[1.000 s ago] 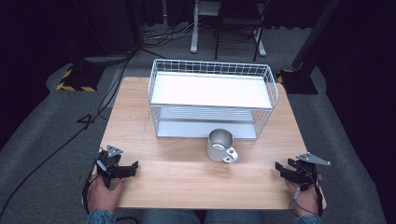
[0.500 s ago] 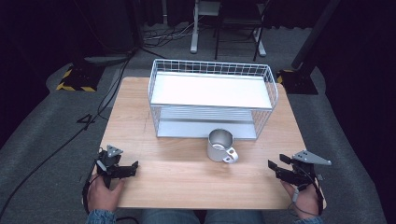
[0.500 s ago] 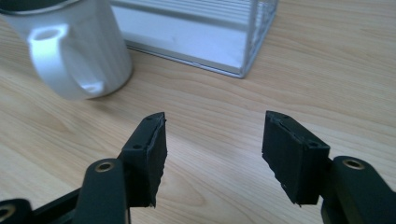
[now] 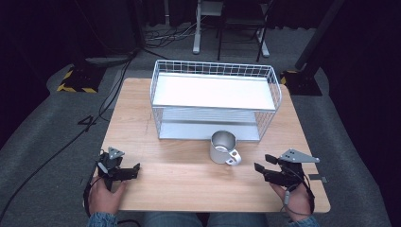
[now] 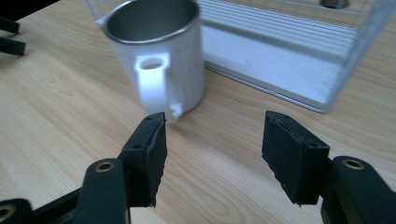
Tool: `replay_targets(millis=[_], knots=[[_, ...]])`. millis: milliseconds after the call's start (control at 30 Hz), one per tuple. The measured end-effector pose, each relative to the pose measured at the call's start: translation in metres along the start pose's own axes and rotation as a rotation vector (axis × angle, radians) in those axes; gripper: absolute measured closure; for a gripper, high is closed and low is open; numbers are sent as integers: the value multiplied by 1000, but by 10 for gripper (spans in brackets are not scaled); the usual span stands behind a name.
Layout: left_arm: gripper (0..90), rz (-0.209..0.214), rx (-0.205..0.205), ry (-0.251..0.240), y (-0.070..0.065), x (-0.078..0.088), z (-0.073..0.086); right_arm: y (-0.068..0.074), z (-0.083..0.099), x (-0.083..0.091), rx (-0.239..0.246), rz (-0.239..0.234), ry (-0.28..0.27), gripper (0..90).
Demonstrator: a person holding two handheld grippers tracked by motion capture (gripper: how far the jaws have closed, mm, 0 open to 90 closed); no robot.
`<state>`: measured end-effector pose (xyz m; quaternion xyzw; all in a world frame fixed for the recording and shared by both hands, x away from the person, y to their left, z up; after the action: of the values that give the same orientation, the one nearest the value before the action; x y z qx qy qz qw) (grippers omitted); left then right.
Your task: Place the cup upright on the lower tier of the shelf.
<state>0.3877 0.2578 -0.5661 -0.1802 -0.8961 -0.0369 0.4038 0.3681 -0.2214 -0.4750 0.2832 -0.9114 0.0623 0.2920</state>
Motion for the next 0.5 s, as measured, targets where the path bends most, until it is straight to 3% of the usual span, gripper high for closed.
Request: replay_targets(millis=[200,500], knots=[[17,0,0,0,0,0,0,23,-9,-15,46,-56,6,406],[16,0,2,-2,0,0,0,35,-13,-35,70,-86,35,431]])
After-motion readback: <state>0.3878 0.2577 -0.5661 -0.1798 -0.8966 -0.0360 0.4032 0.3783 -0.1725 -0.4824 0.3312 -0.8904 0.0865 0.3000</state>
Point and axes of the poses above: each handheld gripper's, and its own axes: x roughly backward along the jaws, z roughly out of its underside, y roughly to its left, the point moved 8 cm from there along -x, roughly forward along the jaws, and after that the axes turned 4 degrees about z, right-handed, at the moved point
